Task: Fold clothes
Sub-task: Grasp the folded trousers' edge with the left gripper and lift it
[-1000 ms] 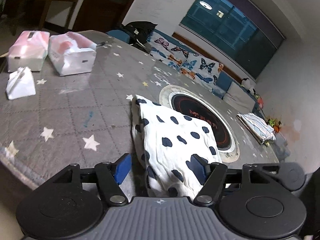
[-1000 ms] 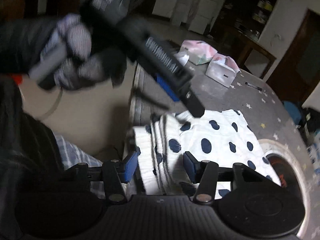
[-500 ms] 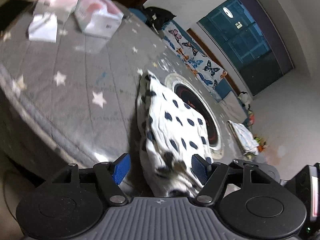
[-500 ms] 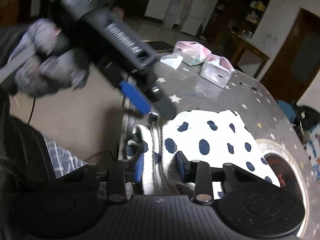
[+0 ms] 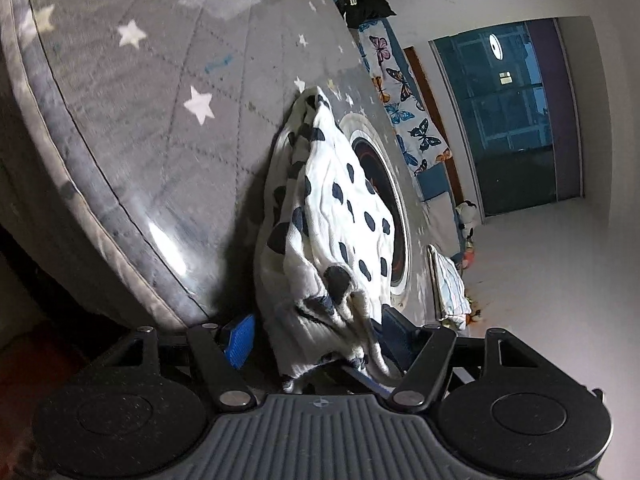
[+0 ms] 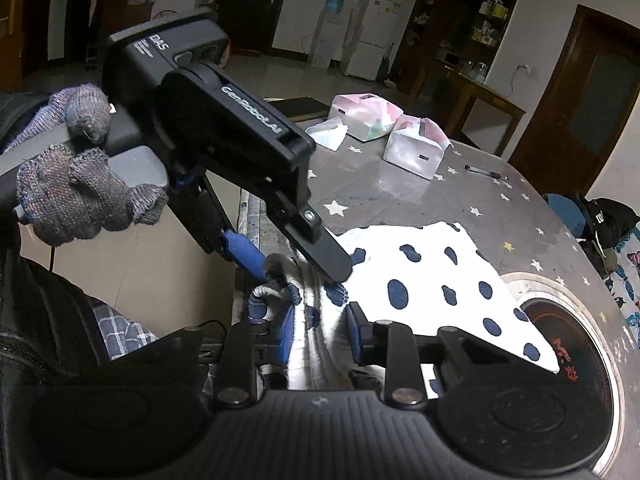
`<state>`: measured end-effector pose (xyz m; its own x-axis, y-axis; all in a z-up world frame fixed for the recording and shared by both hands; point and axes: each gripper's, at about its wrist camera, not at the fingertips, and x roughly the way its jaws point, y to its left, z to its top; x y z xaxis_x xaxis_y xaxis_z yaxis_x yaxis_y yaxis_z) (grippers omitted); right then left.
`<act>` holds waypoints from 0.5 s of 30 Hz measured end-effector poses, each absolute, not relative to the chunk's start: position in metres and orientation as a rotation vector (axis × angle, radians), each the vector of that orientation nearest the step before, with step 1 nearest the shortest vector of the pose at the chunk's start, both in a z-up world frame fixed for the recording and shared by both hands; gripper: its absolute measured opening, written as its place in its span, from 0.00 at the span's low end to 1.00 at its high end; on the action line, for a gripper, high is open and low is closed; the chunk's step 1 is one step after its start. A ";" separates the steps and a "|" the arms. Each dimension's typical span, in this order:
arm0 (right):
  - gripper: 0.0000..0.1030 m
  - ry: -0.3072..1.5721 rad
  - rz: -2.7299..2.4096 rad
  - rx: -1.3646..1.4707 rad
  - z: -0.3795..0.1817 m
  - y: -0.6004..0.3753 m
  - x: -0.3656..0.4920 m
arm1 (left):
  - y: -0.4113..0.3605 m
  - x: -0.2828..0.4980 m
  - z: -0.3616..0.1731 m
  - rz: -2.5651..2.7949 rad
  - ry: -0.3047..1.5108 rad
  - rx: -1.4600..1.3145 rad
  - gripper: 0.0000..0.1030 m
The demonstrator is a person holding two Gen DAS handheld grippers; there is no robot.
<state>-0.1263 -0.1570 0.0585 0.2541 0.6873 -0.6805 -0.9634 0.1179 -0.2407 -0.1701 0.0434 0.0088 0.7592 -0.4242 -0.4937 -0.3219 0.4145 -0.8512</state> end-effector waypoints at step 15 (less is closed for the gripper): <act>0.26 0.472 1.296 -0.705 0.055 -0.160 -0.123 | 0.052 -0.166 -0.002 -0.071 0.742 -1.217 0.39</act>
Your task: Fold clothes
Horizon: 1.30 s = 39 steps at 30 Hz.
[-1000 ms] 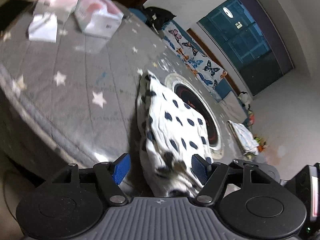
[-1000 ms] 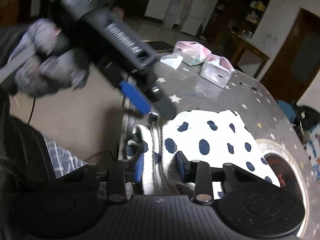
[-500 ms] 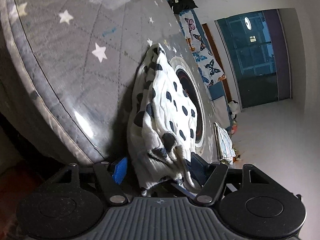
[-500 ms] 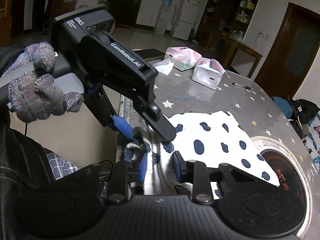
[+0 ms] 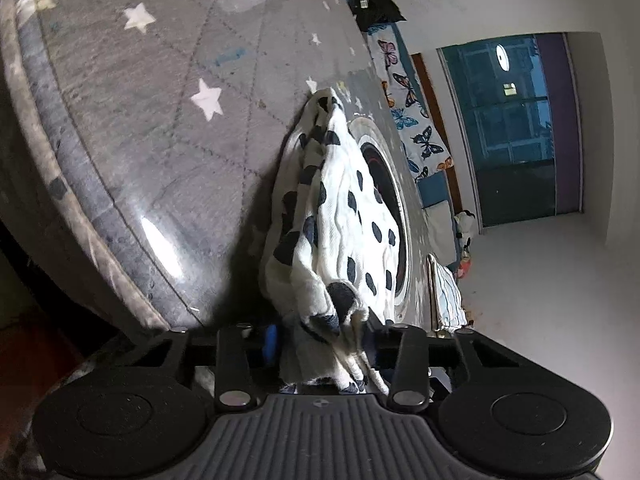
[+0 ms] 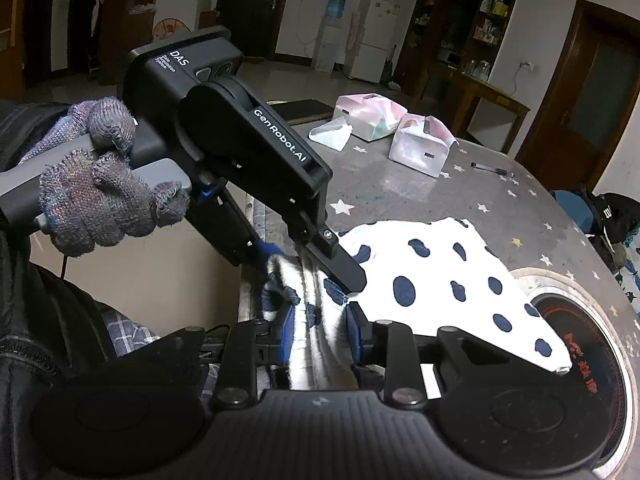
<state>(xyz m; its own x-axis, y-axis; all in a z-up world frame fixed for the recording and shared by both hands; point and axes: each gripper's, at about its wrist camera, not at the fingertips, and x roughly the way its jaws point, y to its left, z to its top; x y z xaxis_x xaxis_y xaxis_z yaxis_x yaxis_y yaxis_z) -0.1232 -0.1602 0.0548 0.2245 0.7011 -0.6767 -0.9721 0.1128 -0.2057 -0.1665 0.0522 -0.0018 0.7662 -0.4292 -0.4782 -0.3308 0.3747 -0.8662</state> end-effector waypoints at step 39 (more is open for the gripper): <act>0.33 0.858 0.880 -0.060 0.027 -0.196 0.108 | 0.128 -0.116 0.017 0.134 0.720 -0.958 0.34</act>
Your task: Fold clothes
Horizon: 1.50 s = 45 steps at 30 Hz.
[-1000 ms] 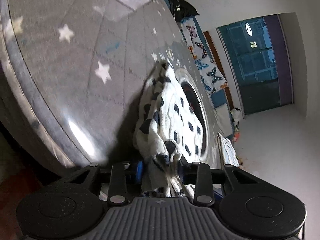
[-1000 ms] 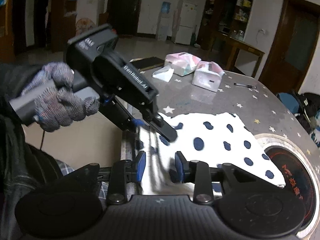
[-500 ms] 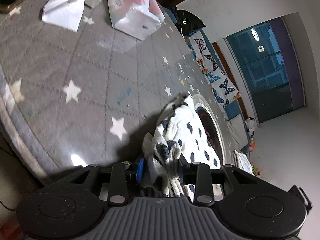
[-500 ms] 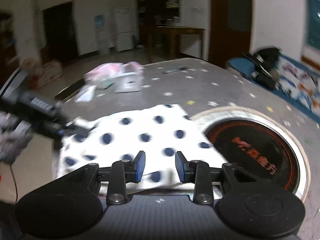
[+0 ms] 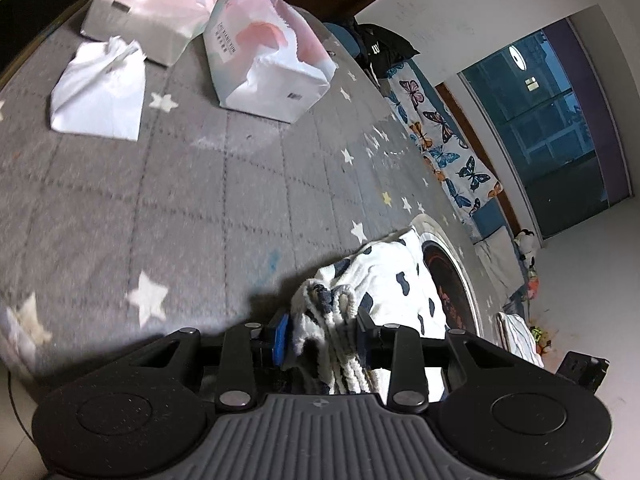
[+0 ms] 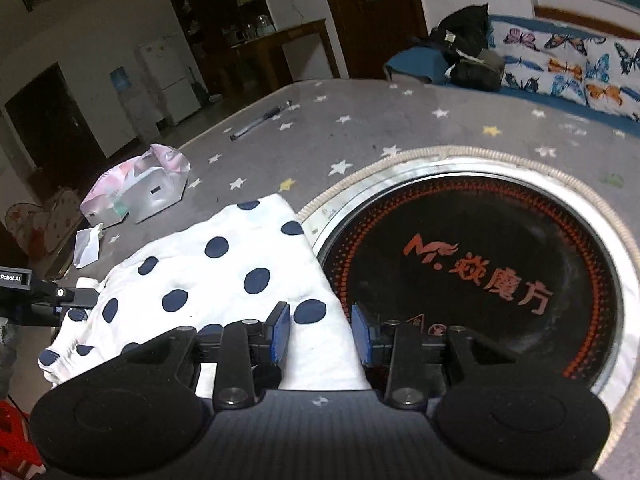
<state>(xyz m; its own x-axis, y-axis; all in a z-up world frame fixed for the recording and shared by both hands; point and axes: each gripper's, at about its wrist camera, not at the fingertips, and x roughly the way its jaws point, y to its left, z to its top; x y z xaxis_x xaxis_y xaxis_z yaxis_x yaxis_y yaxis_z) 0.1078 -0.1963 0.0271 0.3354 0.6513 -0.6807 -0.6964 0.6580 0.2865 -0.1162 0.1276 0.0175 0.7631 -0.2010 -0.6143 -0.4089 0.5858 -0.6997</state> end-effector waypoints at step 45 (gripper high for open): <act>0.06 0.622 0.604 0.088 0.098 -0.334 0.075 | 0.011 0.007 0.065 -0.167 0.772 -0.700 0.27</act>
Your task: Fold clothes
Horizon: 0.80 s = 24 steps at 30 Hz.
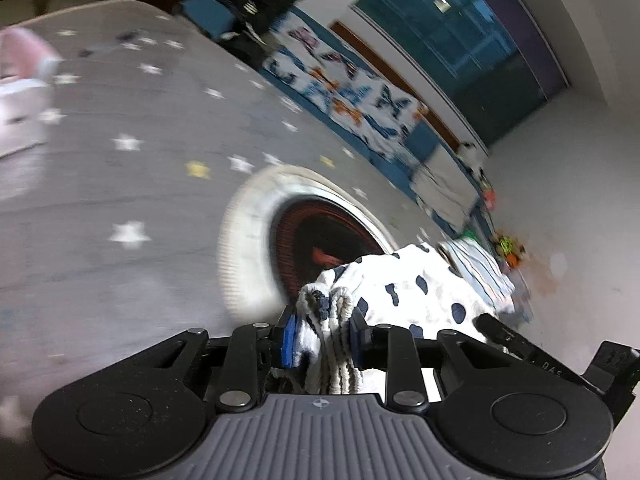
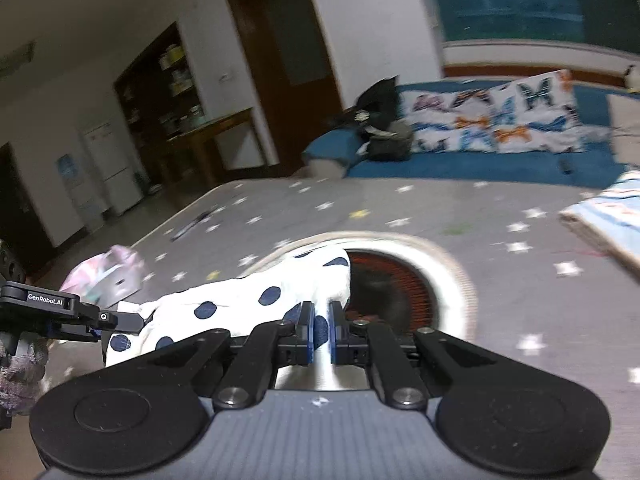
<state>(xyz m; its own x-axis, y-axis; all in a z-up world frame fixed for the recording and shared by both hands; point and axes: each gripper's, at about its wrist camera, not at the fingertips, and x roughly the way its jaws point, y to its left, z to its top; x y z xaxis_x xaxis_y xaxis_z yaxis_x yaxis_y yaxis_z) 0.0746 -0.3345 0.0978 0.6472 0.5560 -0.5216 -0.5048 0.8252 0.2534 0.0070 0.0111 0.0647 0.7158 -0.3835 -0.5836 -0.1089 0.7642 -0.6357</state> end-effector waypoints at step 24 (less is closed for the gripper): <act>0.06 0.614 0.250 0.145 0.088 -0.503 0.102 | -0.159 0.142 0.061 -0.374 0.921 -0.566 0.27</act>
<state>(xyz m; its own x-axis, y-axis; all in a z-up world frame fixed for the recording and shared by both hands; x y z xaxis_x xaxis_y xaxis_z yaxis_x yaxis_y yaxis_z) 0.1024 -0.5033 0.0877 0.7886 0.2740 -0.5505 -0.1886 0.9599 0.2077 0.1419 -0.1594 0.0610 0.5573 -0.5308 -0.6385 0.0636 0.7941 -0.6045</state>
